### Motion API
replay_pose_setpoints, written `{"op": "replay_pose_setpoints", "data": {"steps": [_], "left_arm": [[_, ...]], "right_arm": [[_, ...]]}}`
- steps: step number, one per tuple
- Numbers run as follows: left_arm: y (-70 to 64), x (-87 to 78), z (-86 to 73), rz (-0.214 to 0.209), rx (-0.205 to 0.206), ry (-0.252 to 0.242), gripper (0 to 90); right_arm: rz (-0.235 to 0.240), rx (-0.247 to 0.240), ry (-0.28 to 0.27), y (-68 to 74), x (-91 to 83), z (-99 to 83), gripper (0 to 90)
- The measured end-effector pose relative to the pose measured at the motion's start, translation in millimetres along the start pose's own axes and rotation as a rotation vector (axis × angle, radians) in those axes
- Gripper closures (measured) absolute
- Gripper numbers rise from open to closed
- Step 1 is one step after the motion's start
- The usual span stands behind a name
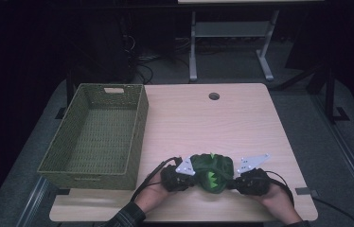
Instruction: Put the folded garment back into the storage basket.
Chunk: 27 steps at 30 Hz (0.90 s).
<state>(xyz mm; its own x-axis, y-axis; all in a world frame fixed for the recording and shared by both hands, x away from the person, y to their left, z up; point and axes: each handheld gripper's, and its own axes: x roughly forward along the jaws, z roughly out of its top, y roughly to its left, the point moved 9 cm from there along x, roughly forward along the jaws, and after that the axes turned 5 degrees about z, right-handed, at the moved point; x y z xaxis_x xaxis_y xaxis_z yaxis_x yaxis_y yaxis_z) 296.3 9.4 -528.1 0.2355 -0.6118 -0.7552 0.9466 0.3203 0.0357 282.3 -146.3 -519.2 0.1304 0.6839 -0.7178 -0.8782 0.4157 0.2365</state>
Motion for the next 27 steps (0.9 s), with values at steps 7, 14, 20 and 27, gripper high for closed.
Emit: {"op": "replay_pose_setpoints", "data": {"steps": [7,14,20,27], "left_arm": [[-1.2,-1.2,2.1,-0.002,-0.024,-0.029,80.3],[-3.5,-10.8,1.2,0.006,-0.028,-0.024,62.5],[-6.9,-22.2,2.6,0.000,-0.046,-0.050,61.8],[-9.8,-41.6,14.6,-0.017,-0.066,-0.090,72.9]], "right_arm": [[-0.004,-0.011,0.019,-1.4,7.0,-2.1,79.6],[-0.010,0.009,-0.033,2.0,-8.8,-0.7,64.6],[-0.024,0.010,-0.093,5.8,-30.1,-2.8,58.8],[-0.032,0.015,-0.128,6.7,-44.7,-1.9,71.6]]}}
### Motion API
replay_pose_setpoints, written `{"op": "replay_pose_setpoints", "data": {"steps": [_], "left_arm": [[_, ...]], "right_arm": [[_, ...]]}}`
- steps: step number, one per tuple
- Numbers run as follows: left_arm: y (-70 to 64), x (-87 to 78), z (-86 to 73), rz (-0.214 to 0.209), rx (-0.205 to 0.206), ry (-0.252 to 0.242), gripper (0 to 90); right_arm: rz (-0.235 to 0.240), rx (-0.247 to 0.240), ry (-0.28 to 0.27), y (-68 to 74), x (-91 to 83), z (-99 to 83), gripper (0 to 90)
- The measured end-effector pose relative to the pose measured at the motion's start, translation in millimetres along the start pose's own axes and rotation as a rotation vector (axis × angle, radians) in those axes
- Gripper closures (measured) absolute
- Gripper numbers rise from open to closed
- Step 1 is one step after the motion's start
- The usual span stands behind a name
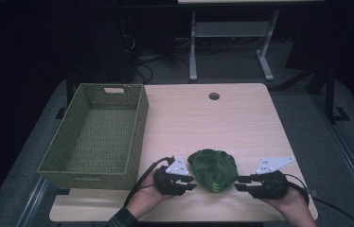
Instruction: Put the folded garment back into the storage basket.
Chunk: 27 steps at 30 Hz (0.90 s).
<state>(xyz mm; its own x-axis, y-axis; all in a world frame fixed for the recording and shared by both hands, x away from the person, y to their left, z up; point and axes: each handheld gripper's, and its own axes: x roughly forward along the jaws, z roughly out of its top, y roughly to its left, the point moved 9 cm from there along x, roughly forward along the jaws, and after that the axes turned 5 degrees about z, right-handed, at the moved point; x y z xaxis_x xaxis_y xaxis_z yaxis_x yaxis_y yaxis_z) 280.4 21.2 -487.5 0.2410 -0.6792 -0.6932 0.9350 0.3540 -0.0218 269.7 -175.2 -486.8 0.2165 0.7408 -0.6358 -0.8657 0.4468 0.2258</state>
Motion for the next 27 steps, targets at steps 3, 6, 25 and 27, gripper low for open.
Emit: {"op": "replay_pose_setpoints", "data": {"steps": [3,6,25,27], "left_arm": [[4.0,-6.9,13.9,-0.010,-0.021,-0.038,80.0],[8.3,-5.8,27.7,-0.008,-0.026,-0.063,85.2],[34.2,54.5,-0.7,0.073,-0.002,0.150,89.9],[34.3,55.5,-3.5,0.081,0.011,0.167,90.0]], "right_arm": [[-0.009,-0.010,-0.014,-4.5,0.3,8.8,82.3],[-0.008,-0.019,-0.009,-8.2,7.6,16.6,87.5],[0.053,-0.005,0.157,-20.2,61.3,-0.2,89.9],[0.056,-0.001,0.160,-19.5,61.6,-0.4,89.9]]}}
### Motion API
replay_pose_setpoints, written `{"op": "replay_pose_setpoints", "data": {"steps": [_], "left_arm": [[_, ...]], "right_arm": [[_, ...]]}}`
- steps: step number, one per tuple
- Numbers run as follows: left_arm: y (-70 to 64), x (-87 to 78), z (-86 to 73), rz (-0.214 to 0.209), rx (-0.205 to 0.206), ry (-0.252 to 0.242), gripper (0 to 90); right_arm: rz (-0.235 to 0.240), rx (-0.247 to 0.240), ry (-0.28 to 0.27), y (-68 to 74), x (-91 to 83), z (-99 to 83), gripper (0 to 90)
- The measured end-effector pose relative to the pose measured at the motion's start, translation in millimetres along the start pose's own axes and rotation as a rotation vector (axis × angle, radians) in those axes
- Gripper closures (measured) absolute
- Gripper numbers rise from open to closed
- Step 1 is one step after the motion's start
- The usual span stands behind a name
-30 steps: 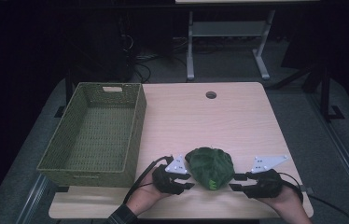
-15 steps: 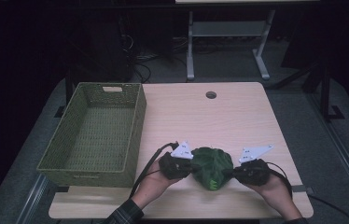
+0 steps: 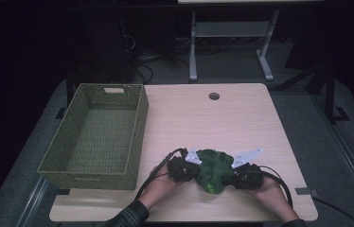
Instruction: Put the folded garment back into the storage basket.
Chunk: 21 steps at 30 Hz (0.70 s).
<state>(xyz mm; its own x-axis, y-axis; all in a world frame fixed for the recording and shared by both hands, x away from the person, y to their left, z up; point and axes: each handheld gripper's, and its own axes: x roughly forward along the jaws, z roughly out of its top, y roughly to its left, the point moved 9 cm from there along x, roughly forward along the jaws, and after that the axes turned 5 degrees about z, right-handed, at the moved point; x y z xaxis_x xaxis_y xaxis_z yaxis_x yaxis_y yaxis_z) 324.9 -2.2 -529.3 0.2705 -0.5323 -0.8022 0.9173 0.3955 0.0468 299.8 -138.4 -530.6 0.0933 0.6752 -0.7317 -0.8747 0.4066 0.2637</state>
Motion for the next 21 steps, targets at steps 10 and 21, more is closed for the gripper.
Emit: {"op": "replay_pose_setpoints", "data": {"steps": [10,21], "left_arm": [[-9.0,-28.7,7.5,-0.035,-0.027,-0.062,89.9],[-53.6,-40.1,6.4,-0.160,0.017,-0.066,89.9]], "right_arm": [[-0.032,-0.006,-0.105,0.0,-31.4,15.1,89.7],[-0.089,0.017,-0.181,-40.3,-47.0,55.0,89.8]]}}
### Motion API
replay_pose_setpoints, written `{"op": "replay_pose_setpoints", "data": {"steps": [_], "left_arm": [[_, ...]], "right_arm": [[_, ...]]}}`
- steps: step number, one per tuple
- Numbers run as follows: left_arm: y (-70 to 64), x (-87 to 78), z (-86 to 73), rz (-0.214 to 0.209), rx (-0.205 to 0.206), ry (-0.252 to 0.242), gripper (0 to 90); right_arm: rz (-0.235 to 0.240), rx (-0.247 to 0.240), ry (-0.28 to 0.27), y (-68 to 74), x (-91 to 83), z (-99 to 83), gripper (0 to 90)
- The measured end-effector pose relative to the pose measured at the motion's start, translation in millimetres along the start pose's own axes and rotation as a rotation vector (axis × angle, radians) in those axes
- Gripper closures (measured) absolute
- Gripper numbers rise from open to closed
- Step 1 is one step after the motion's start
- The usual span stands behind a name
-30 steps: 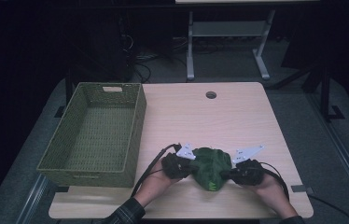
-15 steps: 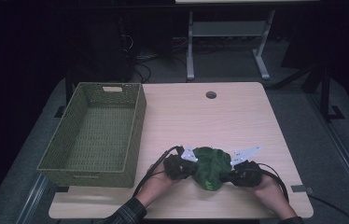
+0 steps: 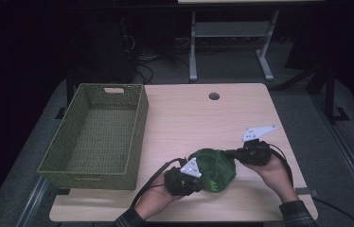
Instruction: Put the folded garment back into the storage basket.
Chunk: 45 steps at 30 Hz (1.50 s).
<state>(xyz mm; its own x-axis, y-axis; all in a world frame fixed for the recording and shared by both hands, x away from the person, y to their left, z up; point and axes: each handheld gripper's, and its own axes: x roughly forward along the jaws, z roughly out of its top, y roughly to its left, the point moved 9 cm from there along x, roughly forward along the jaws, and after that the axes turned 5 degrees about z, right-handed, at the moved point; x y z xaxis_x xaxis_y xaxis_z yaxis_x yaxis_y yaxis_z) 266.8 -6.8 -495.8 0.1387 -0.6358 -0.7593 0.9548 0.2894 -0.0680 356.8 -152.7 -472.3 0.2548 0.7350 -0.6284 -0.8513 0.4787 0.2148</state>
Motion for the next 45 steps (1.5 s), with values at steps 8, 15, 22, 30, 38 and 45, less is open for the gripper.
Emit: {"op": "replay_pose_setpoints", "data": {"steps": [8,15,22,30,38,45], "left_arm": [[-16.5,18.9,3.1,-0.040,0.013,0.005,89.8],[-15.1,35.1,5.5,-0.030,0.016,0.014,89.9],[-6.3,40.2,2.5,0.014,0.028,0.034,89.9],[12.3,31.5,-5.7,0.066,0.023,0.048,89.9],[32.1,23.1,-14.1,0.128,0.017,0.062,89.8],[51.4,15.1,-19.7,0.170,-0.008,0.066,89.8]], "right_arm": [[-0.003,0.033,0.001,-27.8,25.9,14.7,89.8],[-0.010,0.066,0.081,-43.4,49.5,-3.0,89.8],[0.033,0.080,0.093,-39.8,51.7,-9.0,89.8],[0.062,0.081,0.113,-30.8,46.4,-19.7,89.8],[0.064,0.071,0.134,-16.8,37.2,-31.2,89.8],[0.082,0.074,0.148,-3.7,30.1,-43.1,89.8]]}}
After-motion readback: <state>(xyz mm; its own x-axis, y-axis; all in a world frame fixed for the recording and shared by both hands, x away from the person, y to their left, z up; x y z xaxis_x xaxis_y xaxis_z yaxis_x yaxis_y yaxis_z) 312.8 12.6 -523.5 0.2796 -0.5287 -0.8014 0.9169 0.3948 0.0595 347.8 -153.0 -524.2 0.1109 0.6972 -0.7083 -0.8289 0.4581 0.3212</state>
